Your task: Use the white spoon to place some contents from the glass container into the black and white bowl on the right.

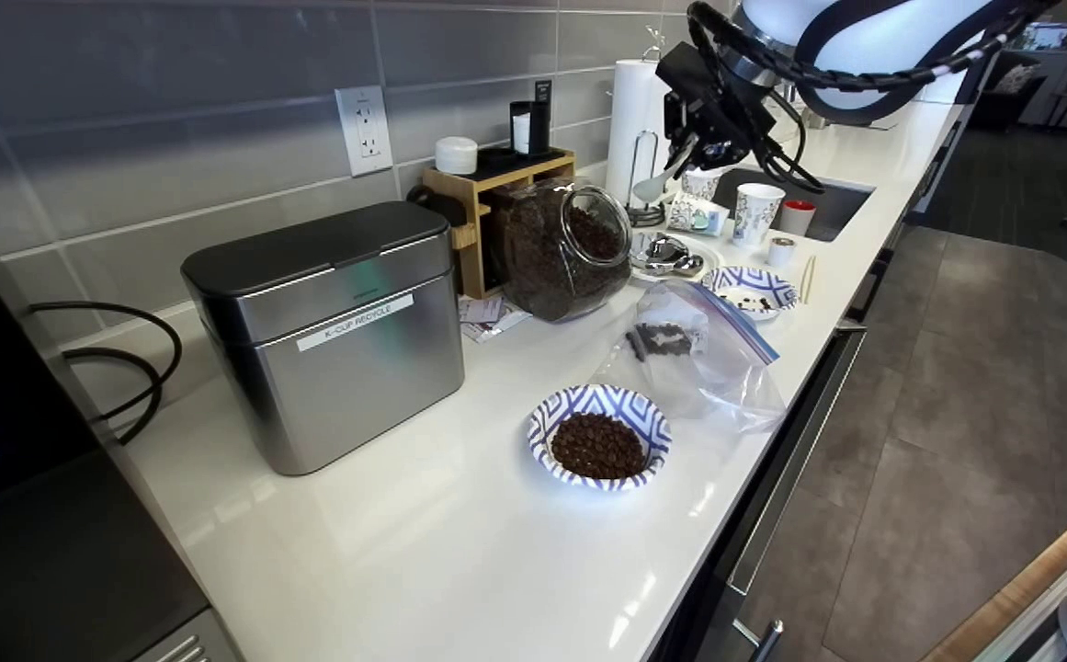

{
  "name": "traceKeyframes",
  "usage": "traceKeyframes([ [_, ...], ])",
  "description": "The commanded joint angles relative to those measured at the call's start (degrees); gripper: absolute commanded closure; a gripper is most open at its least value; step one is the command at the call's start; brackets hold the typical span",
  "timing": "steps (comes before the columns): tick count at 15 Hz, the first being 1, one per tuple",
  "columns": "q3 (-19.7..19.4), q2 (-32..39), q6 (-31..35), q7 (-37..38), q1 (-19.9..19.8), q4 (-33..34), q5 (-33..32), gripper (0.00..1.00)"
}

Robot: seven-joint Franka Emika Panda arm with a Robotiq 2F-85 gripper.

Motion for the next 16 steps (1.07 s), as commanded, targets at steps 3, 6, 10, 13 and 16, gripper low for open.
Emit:
traceKeyframes([
  [3, 4.7, 0.7, -3.8, 19.7, -2.5, 3.0, -15.1, 0.97],
  [6, 7.2, 1.2, -9.1, 30.3, -2.3, 4.1, -22.2, 0.97],
  [10, 9.4, 3.0, -13.7, 39.8, -1.8, 5.4, -28.8, 0.97],
  [13, 10.0, 5.5, -13.2, 44.8, -1.7, 6.8, -33.4, 0.97],
  [16, 10.0, 8.1, -13.1, 47.4, -1.4, 8.5, -36.1, 0.97],
])
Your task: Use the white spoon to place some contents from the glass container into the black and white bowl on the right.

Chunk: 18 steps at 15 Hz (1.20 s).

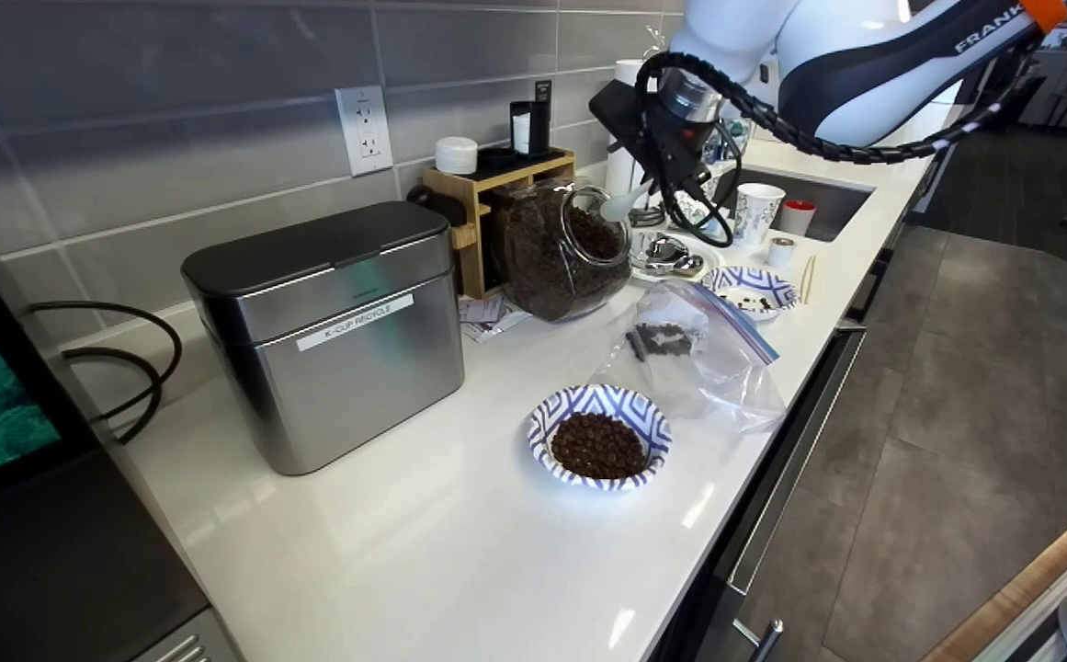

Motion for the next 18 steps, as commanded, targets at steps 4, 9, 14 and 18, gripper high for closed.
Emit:
traceKeyframes([
  [4, 0.2, 6.3, -0.8, 5.1, 0.3, 5.2, -5.9, 0.97],
  [9, 0.4, 9.3, -1.9, 4.5, 1.2, 7.9, -7.2, 0.97],
  [14, 0.7, 10.4, -5.6, 4.6, 2.5, 9.5, -7.6, 0.97],
  [18, -1.9, 10.7, -10.1, 4.4, 7.3, 10.4, -8.0, 0.97],
])
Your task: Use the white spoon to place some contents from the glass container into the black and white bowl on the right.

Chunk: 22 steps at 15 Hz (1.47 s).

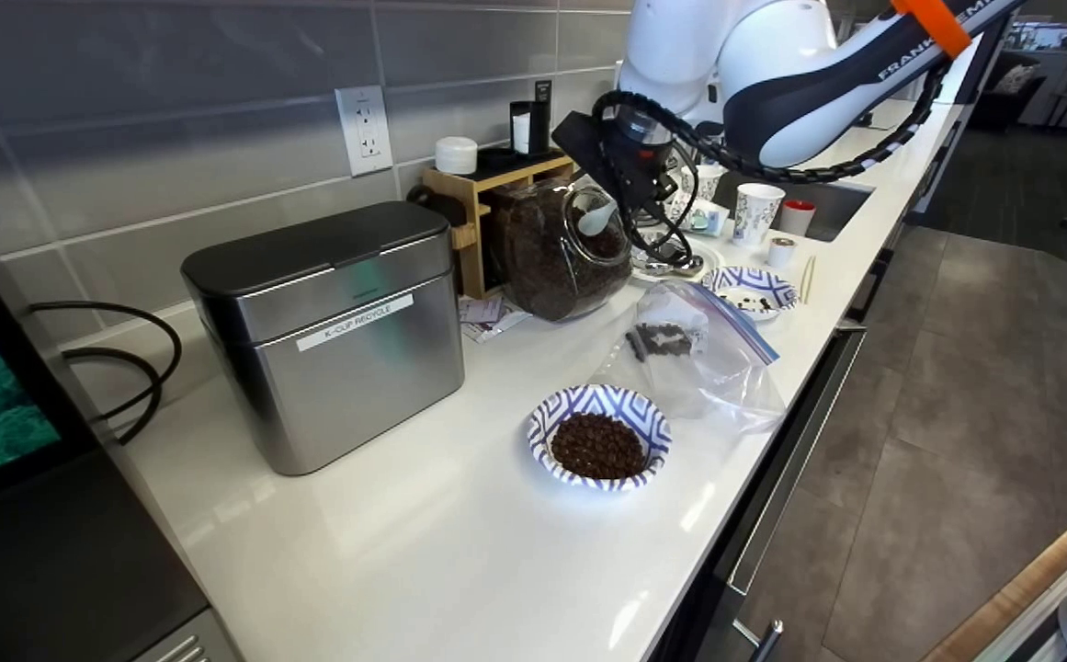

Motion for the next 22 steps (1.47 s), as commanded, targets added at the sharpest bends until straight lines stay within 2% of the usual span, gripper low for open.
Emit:
traceKeyframes([
  [1, -2.2, 2.2, -4.2, 1.8, 4.7, 2.3, -1.9, 0.97],
  [12, -2.2, 1.6, -13.6, -0.5, 8.8, 2.4, 0.9, 0.97],
  [17, -1.7, 1.1, -20.5, 0.0, 10.4, 2.7, 3.9, 0.97],
  [22, -1.5, 2.8, -24.7, 2.6, 11.6, 4.7, 4.9, 0.97],
])
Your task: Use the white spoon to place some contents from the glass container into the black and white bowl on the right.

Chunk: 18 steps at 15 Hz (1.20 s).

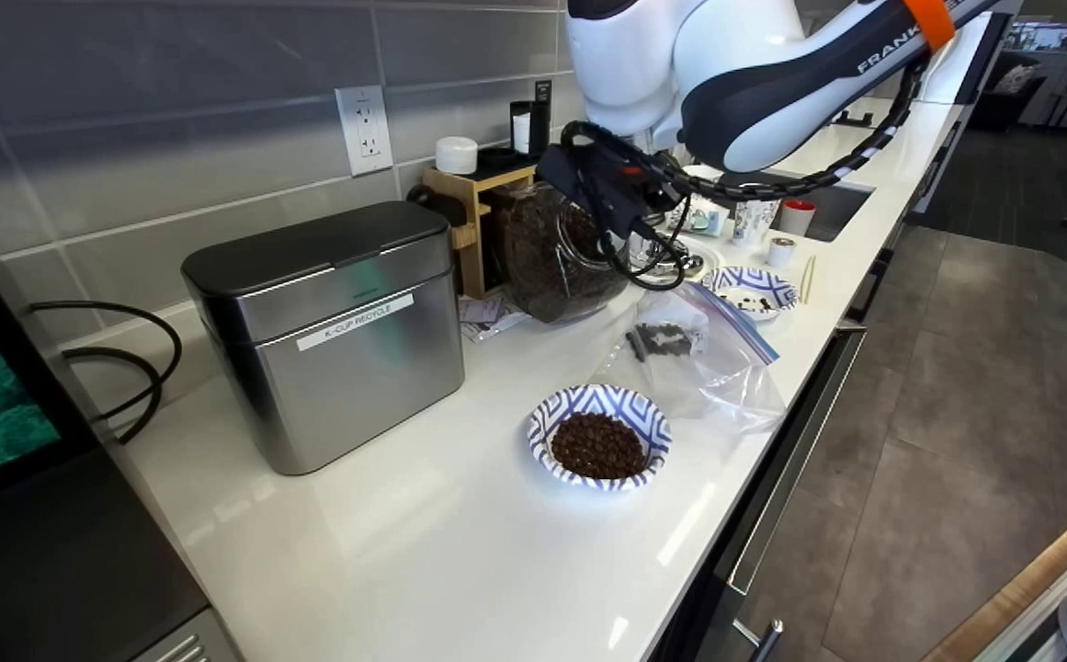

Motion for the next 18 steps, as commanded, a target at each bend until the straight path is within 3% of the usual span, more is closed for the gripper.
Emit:
traceKeyframes([
  [1, 0.1, 2.1, -3.4, 3.4, 1.3, 2.6, 1.1, 0.97],
  [18, -0.4, 9.2, -7.1, 11.7, 4.3, 9.1, -0.5, 0.97],
])
